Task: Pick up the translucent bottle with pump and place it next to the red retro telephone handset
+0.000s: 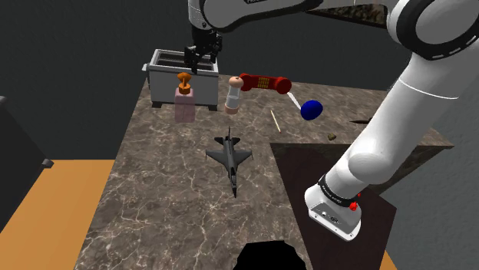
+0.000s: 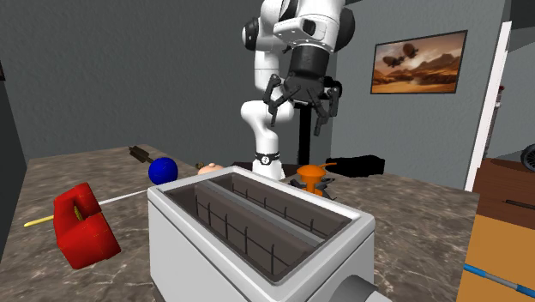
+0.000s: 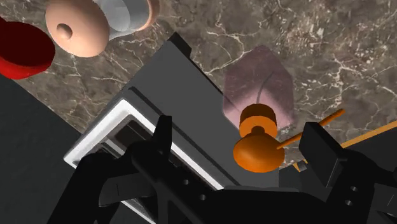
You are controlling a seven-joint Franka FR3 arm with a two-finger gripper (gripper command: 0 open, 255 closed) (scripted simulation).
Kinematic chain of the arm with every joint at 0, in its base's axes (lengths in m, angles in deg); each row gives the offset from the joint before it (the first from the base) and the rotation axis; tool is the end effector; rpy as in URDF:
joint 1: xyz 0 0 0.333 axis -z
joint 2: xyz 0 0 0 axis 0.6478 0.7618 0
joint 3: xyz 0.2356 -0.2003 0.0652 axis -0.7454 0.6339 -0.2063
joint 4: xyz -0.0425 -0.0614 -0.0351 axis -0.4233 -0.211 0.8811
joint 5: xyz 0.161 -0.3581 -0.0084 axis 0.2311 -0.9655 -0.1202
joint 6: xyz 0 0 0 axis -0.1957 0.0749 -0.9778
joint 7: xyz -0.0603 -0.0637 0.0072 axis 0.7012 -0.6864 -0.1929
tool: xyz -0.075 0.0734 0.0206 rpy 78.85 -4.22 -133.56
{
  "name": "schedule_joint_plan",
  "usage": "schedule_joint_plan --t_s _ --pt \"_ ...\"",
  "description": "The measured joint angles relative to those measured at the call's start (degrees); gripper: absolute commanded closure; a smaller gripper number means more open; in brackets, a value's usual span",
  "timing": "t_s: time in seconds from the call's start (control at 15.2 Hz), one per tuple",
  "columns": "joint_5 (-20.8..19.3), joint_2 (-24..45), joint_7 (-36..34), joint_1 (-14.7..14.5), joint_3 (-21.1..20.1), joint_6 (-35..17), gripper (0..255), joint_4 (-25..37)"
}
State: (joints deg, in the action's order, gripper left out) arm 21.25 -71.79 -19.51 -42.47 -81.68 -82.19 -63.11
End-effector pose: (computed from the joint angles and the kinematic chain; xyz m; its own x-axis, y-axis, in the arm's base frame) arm 0.5745 0.1794 0.4888 0.9826 0.1243 0.1382 0.0960 -0.9760 0.1955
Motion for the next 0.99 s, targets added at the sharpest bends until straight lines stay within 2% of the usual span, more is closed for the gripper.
schedule_joint_plan --t_s 0.4,0.99 --pt "-5.9 14.2 -4.7 -3.8 -0.1 2.6 0 13.9" --pt "-7.7 18.0 -5.8 -3.8 0.7 -1.8 0 12.9"
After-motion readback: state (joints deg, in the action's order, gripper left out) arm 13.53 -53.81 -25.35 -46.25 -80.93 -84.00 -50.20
